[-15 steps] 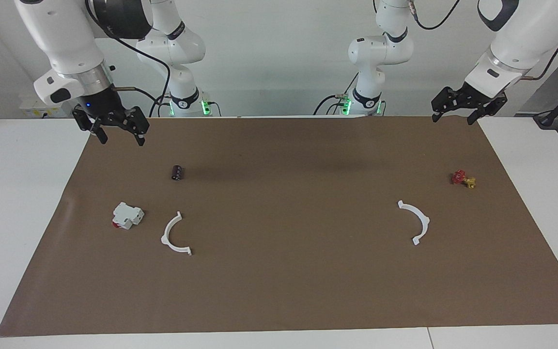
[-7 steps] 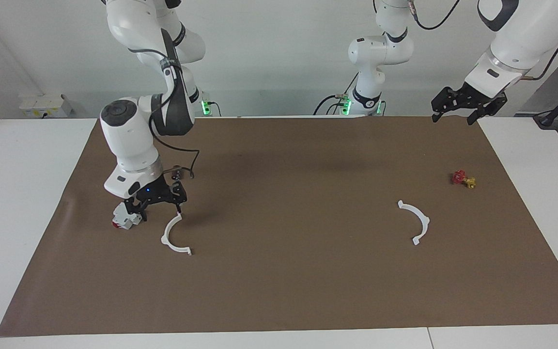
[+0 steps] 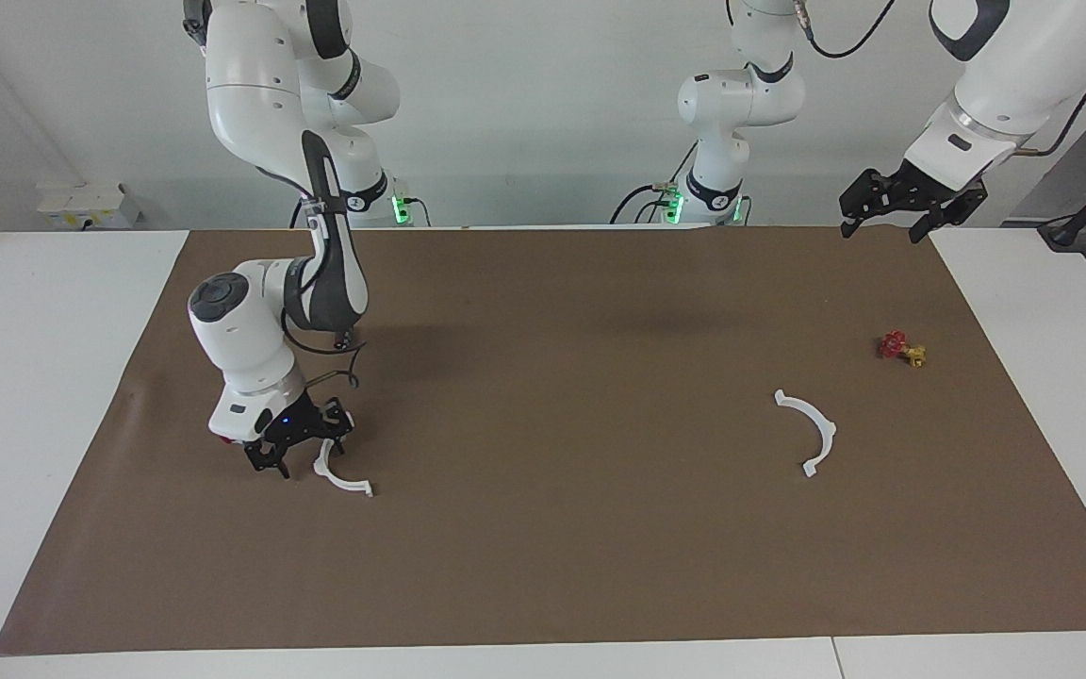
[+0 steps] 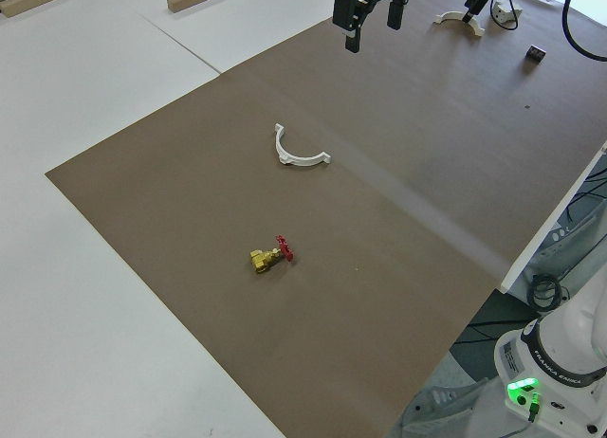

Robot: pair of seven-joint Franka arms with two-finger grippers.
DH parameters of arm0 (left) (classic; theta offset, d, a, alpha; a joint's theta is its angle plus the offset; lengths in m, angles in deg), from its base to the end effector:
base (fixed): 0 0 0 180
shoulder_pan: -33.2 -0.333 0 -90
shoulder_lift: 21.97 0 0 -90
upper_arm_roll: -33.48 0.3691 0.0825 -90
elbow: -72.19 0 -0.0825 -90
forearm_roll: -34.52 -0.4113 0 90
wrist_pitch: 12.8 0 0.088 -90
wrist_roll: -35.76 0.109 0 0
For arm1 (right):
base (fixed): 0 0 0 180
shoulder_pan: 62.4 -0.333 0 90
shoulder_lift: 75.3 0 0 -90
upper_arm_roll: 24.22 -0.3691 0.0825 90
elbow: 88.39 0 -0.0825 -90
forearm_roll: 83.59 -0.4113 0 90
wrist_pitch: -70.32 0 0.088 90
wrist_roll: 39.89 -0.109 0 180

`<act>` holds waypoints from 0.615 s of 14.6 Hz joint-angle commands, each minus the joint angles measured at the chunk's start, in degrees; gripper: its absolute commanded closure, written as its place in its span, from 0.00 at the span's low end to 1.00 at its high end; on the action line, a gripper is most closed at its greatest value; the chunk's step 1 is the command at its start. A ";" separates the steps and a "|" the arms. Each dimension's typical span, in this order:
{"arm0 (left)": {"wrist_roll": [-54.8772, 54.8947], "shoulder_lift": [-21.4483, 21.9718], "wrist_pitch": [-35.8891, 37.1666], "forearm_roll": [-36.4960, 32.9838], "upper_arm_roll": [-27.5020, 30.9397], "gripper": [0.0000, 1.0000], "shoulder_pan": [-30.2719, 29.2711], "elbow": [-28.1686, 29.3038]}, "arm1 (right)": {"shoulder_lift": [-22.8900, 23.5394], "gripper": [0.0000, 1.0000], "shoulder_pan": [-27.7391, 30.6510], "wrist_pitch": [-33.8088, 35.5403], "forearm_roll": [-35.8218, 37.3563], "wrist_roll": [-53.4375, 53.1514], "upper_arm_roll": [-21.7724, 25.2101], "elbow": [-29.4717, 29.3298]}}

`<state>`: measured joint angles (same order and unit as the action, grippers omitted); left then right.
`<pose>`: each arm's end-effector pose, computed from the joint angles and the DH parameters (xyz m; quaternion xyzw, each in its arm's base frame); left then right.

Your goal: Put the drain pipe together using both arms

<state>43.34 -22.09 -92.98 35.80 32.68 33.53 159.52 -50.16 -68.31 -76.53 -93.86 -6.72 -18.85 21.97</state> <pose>0.5638 -0.0138 0.6834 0.9950 -0.0770 -0.0627 0.0147 0.6862 0.0090 0.3081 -0.9680 -0.2271 -0.1068 0.0072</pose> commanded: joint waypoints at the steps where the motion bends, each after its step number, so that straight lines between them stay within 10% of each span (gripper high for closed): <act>1: -0.19 1.26 0.46 -0.67 -0.52 0.00 -0.59 1.09 | 0.08 0.34 0.02 -0.36 -2.20 1.90 -0.45 -0.67; 2: -0.19 1.26 0.38 -0.67 -0.52 0.00 -0.59 1.09 | 0.17 0.49 -0.16 -0.36 -2.20 2.16 -0.36 -0.58; 3: -0.19 1.26 0.46 -0.67 -0.52 0.00 -0.59 1.09 | 0.17 0.91 -0.16 -0.28 -2.20 2.60 -0.36 -0.58; 4: -0.19 1.26 0.38 -0.67 -0.52 0.00 -0.59 1.09 | 0.08 1.00 -0.24 -0.19 -2.12 2.25 -0.44 -0.67; 9: -0.19 1.26 0.46 -0.67 -0.52 0.00 -0.59 1.09 | -1.31 1.00 -1.47 2.96 -2.21 -1.94 -0.27 -2.25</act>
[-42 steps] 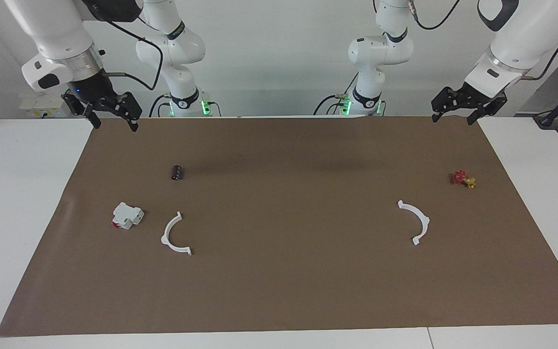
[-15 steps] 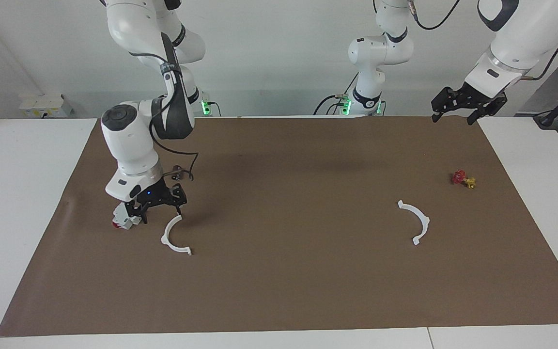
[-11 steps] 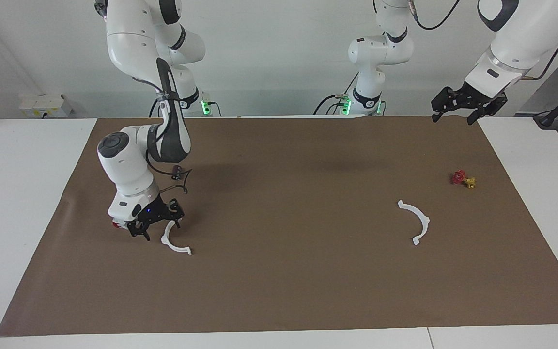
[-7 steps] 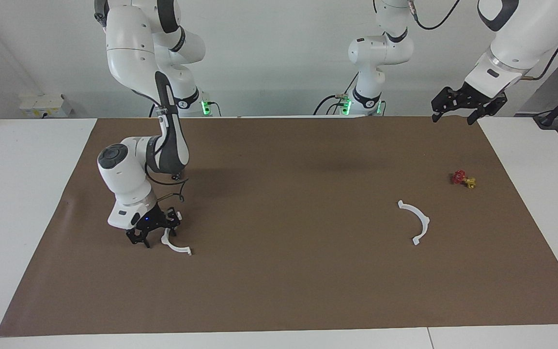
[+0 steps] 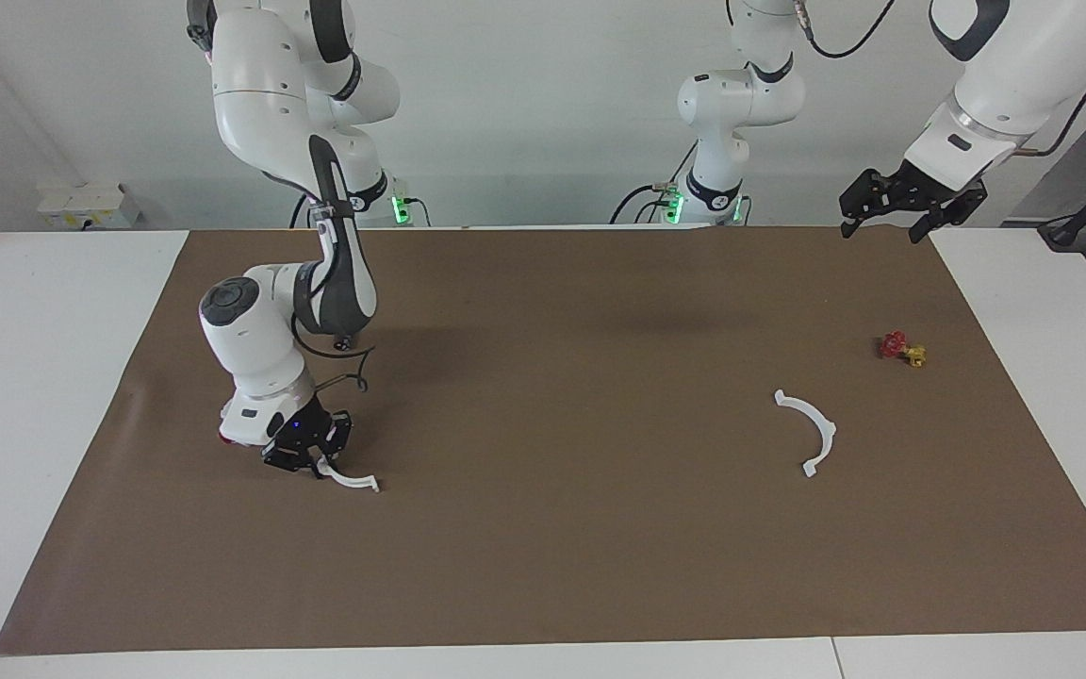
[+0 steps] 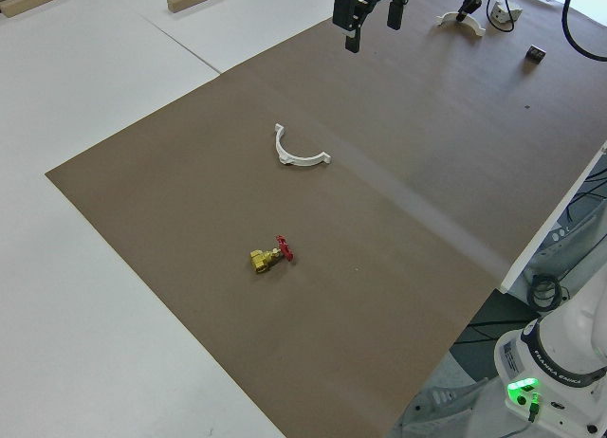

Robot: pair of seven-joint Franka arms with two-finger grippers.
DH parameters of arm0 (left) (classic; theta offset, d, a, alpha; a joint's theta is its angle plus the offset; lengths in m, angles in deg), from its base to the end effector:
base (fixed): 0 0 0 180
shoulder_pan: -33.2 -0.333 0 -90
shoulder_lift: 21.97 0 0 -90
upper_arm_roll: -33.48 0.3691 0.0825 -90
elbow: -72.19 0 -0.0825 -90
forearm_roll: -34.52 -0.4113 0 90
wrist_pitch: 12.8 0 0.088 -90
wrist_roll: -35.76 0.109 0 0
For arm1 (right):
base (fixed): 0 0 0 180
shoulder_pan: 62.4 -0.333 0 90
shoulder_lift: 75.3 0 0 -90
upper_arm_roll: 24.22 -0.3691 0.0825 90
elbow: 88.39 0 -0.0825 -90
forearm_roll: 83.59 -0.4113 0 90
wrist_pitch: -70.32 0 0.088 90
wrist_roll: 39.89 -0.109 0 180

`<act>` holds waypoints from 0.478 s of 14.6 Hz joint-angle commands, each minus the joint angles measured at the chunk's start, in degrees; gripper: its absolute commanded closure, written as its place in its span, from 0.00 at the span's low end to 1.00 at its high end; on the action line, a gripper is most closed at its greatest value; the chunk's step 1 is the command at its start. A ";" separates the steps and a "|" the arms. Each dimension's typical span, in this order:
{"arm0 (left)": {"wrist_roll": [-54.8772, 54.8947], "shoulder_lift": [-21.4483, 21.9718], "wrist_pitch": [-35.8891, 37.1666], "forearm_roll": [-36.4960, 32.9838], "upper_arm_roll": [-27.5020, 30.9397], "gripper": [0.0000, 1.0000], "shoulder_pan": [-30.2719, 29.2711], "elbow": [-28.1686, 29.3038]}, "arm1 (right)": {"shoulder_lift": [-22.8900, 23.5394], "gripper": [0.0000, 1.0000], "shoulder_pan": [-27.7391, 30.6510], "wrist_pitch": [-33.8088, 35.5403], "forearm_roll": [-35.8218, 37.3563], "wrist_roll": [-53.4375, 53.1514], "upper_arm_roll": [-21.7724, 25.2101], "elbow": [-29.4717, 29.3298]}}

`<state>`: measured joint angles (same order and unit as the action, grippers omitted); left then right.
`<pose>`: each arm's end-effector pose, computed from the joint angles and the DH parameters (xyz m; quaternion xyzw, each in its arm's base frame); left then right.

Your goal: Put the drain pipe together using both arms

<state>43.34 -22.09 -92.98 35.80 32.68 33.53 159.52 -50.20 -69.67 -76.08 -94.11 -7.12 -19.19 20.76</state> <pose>0.5638 -0.0138 0.6834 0.9950 -0.0770 -0.0627 0.0147 0.6917 0.0298 0.3173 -0.9648 -0.2367 -0.1141 0.0109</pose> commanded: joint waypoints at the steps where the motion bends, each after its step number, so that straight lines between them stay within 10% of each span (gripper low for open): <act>1: -0.19 1.26 0.46 -0.67 -0.52 0.00 -0.59 1.09 | -3.03 1.00 -0.29 4.70 -1.95 -5.31 -0.02 -1.22; 7: -0.19 1.26 0.38 -0.67 -0.52 0.00 -0.59 1.09 | -8.23 1.00 -12.93 11.84 9.01 -41.85 0.16 -1.48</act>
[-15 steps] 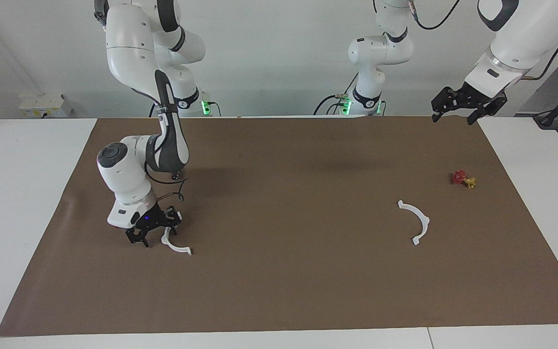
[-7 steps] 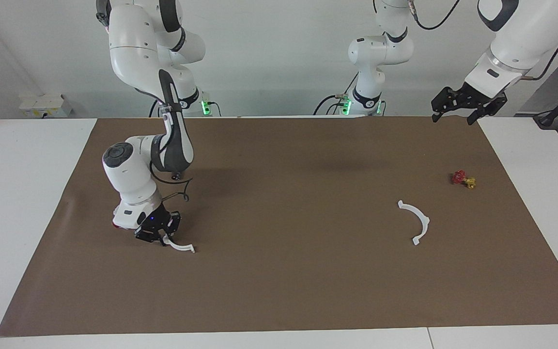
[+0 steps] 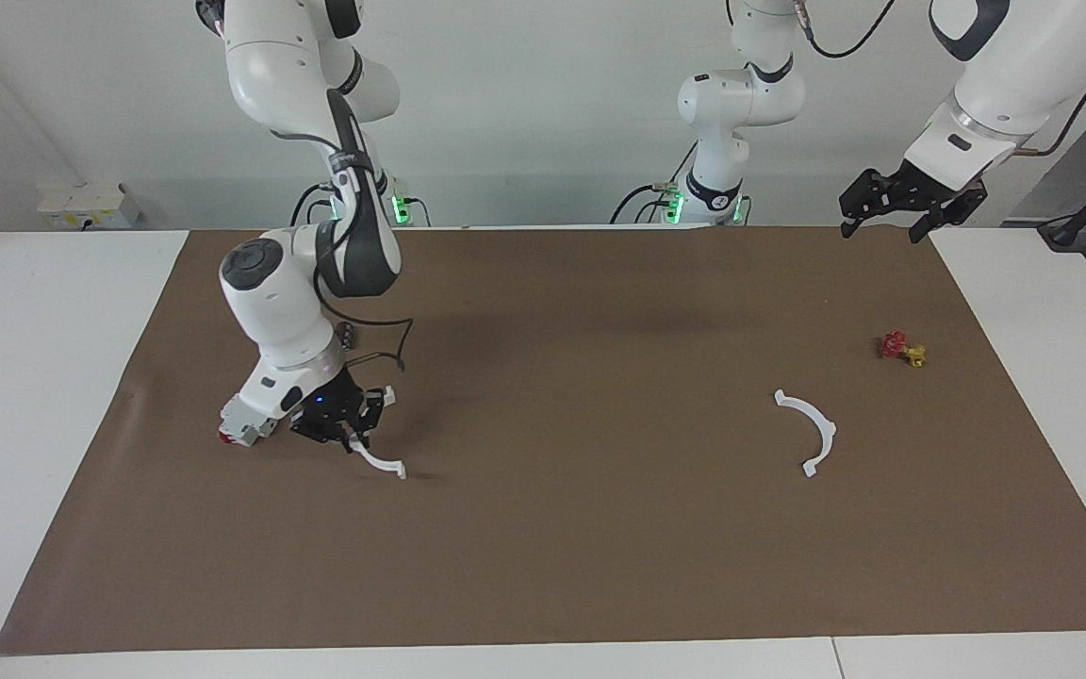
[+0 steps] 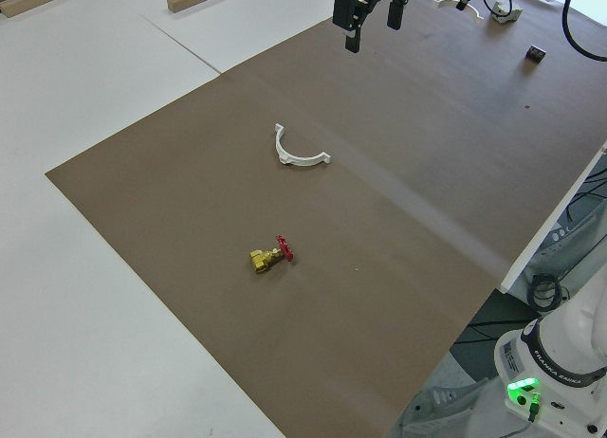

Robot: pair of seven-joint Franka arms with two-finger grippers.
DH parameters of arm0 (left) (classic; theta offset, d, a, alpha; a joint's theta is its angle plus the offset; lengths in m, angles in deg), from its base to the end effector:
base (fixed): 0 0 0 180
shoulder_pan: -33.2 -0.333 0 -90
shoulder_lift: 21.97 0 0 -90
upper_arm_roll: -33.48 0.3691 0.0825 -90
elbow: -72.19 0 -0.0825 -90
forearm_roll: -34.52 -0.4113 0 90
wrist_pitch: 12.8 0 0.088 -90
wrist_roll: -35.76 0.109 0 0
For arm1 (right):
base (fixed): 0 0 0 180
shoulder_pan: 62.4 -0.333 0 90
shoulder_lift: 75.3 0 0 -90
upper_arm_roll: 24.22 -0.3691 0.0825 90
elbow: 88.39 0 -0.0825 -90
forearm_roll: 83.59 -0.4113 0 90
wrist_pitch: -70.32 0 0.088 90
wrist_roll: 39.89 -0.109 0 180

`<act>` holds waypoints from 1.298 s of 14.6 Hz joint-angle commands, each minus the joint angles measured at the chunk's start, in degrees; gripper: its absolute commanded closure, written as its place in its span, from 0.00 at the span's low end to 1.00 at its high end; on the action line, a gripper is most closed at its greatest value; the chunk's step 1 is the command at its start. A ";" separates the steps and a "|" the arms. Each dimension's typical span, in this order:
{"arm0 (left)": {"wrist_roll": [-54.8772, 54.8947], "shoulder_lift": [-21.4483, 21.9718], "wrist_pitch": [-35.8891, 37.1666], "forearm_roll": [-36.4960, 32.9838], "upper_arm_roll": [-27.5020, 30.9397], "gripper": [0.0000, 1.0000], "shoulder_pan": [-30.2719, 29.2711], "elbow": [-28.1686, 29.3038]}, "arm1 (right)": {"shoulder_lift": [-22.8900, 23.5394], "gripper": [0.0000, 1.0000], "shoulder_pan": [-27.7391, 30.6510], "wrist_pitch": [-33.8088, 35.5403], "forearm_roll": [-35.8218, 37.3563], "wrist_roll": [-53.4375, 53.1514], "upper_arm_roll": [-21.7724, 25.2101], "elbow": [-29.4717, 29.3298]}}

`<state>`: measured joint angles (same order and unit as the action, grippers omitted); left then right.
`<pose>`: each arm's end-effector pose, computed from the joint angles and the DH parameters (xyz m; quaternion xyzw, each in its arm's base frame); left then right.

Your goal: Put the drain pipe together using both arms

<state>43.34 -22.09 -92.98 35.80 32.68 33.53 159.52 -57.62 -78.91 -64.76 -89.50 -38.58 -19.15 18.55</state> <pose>0.5638 -0.0138 0.6834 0.9950 -0.0770 -0.0627 0.0147 0.6675 0.1414 0.4034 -0.9921 -0.0810 -0.0893 0.0345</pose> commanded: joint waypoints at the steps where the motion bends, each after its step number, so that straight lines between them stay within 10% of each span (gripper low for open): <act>1: -0.19 1.26 0.37 -0.67 -0.52 0.00 -0.59 1.09 | -1.06 1.00 -6.23 1.13 5.38 -15.58 -0.05 0.65; 9: -0.19 1.26 0.46 -0.67 -0.52 0.00 -0.59 1.09 | 3.66 1.00 -21.80 0.71 8.19 -32.68 -0.05 -2.68; 19: -0.19 1.26 0.38 -0.67 -0.52 0.00 -0.59 1.09 | 9.83 1.00 -25.07 -5.19 11.01 -38.56 -0.05 -5.42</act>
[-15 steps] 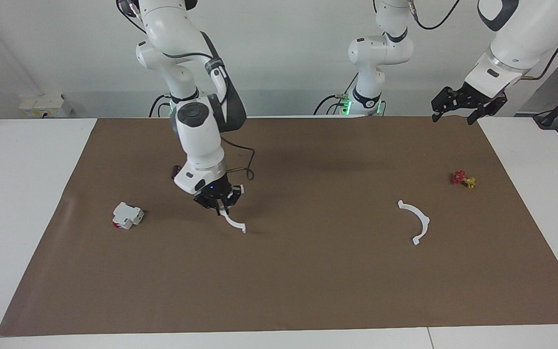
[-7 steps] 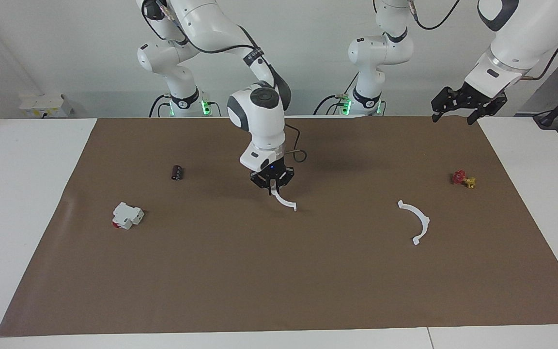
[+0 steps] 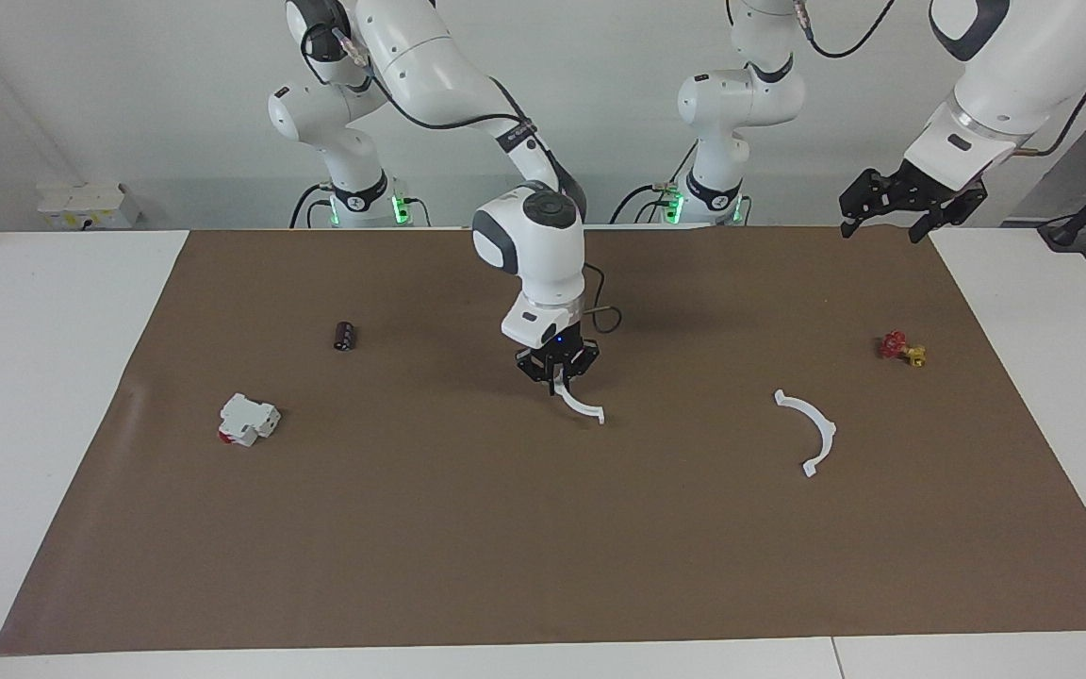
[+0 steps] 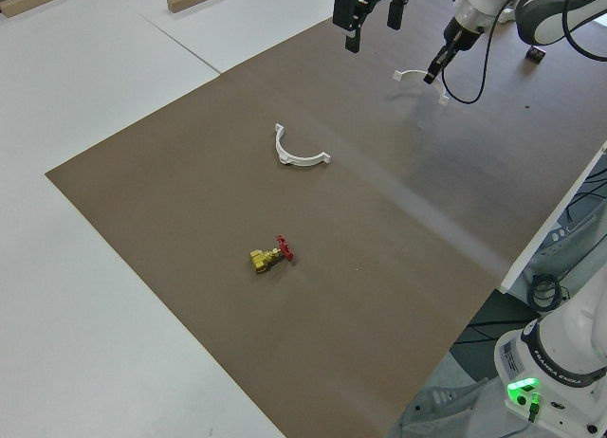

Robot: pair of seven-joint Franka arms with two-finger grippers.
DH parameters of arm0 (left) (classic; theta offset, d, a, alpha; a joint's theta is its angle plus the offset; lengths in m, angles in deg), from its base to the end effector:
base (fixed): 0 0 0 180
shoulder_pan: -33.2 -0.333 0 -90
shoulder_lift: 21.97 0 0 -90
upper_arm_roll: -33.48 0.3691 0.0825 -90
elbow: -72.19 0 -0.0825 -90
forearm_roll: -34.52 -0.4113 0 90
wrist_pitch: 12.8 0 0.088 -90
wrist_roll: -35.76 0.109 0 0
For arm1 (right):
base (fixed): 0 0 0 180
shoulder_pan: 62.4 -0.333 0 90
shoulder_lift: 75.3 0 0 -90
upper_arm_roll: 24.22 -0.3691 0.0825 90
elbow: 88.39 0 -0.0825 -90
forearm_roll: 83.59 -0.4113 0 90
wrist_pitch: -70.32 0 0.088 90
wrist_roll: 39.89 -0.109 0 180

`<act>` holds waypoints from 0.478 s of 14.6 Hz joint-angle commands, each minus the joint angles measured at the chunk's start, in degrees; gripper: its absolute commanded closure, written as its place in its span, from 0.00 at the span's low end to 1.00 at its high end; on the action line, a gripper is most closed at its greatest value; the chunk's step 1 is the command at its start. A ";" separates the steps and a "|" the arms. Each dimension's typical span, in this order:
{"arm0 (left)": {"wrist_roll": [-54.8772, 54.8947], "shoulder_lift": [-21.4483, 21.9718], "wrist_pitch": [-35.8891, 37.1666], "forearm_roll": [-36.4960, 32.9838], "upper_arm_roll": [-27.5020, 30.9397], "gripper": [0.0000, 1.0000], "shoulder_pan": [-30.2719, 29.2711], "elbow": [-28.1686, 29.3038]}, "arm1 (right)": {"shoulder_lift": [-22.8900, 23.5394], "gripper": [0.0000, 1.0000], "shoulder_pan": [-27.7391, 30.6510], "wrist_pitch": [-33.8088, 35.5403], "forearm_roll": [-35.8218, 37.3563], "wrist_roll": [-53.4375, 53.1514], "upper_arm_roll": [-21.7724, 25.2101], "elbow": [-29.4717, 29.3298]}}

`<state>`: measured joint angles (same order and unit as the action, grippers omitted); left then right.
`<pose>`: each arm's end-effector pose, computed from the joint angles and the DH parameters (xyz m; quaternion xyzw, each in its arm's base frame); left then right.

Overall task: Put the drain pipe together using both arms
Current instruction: 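Reach the right gripper down and grasp the white clamp half nearer it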

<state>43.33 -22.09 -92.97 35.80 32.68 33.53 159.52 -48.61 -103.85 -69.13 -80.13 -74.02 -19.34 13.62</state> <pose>0.5638 -0.0138 0.6834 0.9950 -0.0769 -0.0628 0.0147 0.5733 0.4336 0.3433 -0.9936 -0.0484 -0.1001 0.0216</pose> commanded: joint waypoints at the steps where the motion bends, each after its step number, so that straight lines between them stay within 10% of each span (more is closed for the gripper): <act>1: -0.28 1.26 0.46 -0.67 -0.52 0.00 -0.51 1.09 | 1.42 1.00 -0.38 -0.91 1.64 -4.53 0.13 -0.58; 7: -0.55 2.14 -0.50 -0.67 -0.52 0.00 -0.07 2.84 | 1.78 1.00 -0.73 -1.79 6.10 -6.56 0.13 0.56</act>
<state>43.33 -22.04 -92.95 35.80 32.53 33.53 159.95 -47.15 -104.27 -69.41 -78.10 -78.69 -19.32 13.66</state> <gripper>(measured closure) 0.000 0.793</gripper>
